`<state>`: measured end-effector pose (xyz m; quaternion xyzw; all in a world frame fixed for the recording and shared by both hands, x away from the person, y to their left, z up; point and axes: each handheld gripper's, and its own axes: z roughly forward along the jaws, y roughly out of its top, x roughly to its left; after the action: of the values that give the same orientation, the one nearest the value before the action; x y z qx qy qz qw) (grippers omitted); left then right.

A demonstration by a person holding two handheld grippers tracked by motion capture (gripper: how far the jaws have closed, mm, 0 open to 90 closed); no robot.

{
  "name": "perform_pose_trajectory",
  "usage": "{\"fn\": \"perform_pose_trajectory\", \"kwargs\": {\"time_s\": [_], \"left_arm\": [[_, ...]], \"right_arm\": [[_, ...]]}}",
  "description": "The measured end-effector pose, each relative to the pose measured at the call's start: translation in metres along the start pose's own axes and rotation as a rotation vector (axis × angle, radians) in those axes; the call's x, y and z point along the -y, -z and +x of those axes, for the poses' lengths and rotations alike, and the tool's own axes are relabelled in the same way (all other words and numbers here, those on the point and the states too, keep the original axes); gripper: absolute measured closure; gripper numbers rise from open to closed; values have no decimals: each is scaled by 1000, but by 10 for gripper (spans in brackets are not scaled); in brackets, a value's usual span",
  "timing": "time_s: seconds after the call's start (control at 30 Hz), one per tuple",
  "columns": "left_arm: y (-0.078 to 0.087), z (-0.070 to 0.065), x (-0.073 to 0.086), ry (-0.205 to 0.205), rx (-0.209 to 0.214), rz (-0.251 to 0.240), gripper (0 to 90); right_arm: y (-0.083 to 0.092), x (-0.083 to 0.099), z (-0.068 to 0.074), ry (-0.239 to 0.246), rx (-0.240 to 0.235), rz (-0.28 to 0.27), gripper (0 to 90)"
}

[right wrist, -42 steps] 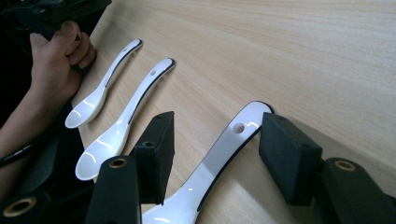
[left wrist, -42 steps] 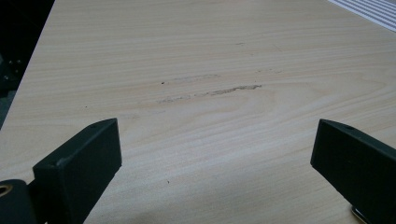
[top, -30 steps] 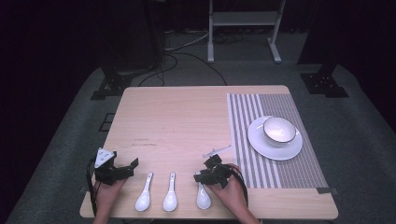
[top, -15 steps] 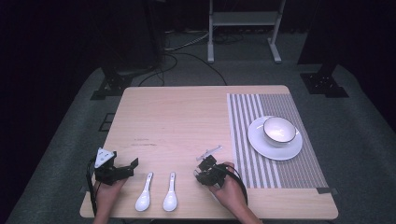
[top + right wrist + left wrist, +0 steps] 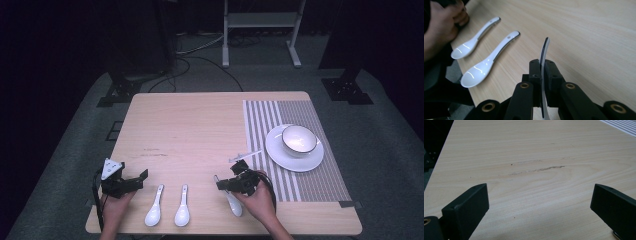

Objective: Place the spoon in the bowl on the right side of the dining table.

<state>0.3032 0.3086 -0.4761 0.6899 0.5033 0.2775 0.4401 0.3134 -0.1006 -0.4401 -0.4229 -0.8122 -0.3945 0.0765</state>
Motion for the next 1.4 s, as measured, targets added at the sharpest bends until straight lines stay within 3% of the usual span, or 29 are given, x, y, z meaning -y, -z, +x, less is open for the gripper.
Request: {"fn": "perform_pose_trajectory", "kwargs": {"time_s": [0.03,0.23,0.9,1.17,1.23,1.3,1.4], "left_arm": [[0,0,0,0,0,2,6],[0,0,0,0,1,1,6],[0,0,0,2,0,-1,6],[0,0,0,2,-1,-2,6],[0,0,0,1,-1,0,6],[0,0,0,0,-2,-1,6],[0,0,0,-3,-4,0,6]], "right_arm": [[9,0,-3,-16,-22,-29,850],[31,0,-6,-43,-53,-91,849],[81,-2,-30,-130,-96,-245,850],[112,-5,-45,-178,-73,-321,850],[123,-6,-49,-184,-54,-339,850],[137,-8,-53,-185,1,-356,849],[148,-10,-60,-201,27,-374,850]]}}
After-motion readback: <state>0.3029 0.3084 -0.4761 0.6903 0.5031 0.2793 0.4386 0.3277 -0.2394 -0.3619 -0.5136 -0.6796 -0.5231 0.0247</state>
